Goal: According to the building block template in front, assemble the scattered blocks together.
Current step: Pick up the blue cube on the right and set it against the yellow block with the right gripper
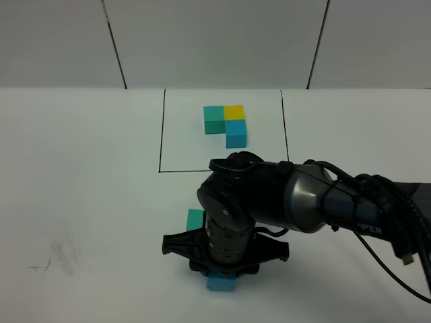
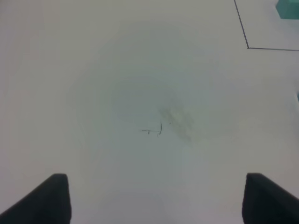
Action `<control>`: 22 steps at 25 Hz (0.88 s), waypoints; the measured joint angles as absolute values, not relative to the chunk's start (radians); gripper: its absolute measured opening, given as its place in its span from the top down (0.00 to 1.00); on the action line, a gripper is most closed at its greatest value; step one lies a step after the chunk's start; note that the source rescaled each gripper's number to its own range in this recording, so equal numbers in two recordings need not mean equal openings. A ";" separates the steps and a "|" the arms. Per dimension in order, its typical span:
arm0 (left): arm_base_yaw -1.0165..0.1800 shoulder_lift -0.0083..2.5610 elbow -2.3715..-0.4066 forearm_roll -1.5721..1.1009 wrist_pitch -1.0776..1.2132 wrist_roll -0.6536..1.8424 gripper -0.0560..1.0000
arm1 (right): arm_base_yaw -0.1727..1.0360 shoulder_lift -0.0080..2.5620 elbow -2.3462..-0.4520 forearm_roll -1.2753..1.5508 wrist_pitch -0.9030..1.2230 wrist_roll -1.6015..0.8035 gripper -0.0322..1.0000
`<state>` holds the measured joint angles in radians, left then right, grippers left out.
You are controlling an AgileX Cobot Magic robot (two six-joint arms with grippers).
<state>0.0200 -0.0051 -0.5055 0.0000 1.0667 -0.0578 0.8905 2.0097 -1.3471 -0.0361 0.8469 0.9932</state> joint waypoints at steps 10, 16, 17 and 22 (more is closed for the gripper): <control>0.020 -0.005 -0.506 0.009 1.067 -0.058 0.35 | 0.891 2.076 -1.428 -0.116 0.870 1.080 0.76; 0.020 -0.005 -0.506 0.010 1.067 -0.058 0.35 | 0.891 2.085 -1.445 -0.147 0.881 1.080 0.76; 0.020 -0.005 -0.506 0.010 1.067 -0.058 0.35 | 0.891 2.086 -1.445 -0.147 0.882 1.080 0.76; 0.020 -0.005 -0.506 0.010 1.067 -0.058 0.35 | 0.891 2.105 -1.450 -0.151 0.882 1.080 0.76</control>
<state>0.0200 -0.0051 -0.5055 0.0104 1.0667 -0.0578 0.8905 2.1046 -1.4498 -0.1511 0.8823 1.0799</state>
